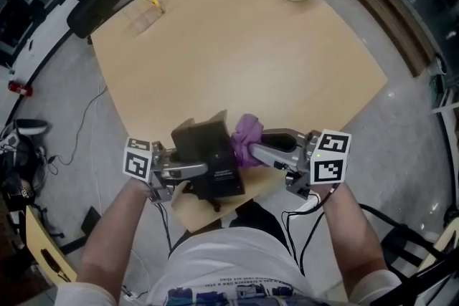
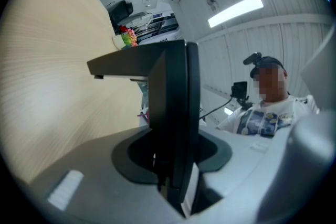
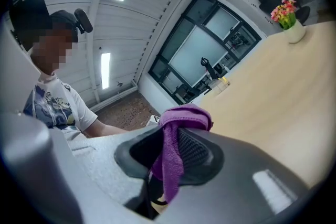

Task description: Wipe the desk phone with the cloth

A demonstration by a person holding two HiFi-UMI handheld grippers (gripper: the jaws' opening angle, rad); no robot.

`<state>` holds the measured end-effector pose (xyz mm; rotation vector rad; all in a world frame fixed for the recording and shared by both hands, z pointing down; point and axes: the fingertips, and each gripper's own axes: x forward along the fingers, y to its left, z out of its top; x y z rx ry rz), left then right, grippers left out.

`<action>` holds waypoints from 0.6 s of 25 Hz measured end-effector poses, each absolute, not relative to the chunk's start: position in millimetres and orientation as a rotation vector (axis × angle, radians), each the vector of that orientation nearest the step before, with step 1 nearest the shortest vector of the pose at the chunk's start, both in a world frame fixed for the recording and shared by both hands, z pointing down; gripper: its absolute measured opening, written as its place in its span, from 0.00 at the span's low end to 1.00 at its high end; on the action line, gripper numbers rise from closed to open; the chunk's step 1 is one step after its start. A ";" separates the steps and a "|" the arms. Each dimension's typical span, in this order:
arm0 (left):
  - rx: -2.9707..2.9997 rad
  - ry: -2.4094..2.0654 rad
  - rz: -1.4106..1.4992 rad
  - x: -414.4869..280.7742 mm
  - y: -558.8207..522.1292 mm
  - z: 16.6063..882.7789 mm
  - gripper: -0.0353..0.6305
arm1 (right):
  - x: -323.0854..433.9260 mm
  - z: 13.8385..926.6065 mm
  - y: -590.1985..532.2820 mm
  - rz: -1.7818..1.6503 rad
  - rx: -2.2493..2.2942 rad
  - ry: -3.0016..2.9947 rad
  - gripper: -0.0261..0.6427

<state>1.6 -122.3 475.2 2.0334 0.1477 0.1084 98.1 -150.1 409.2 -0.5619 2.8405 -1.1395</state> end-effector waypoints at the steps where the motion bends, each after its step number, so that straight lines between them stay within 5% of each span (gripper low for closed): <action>1: 2.032 0.150 0.113 3.4 -121.1 475.6 0.32 | 97.3 405.1 -156.9 -1.121 -0.560 2.848 0.17; 15: 2.028 0.099 0.108 -3.5 -130.4 479.3 0.32 | 75.3 424.1 -121.4 -1.200 -0.343 2.959 0.17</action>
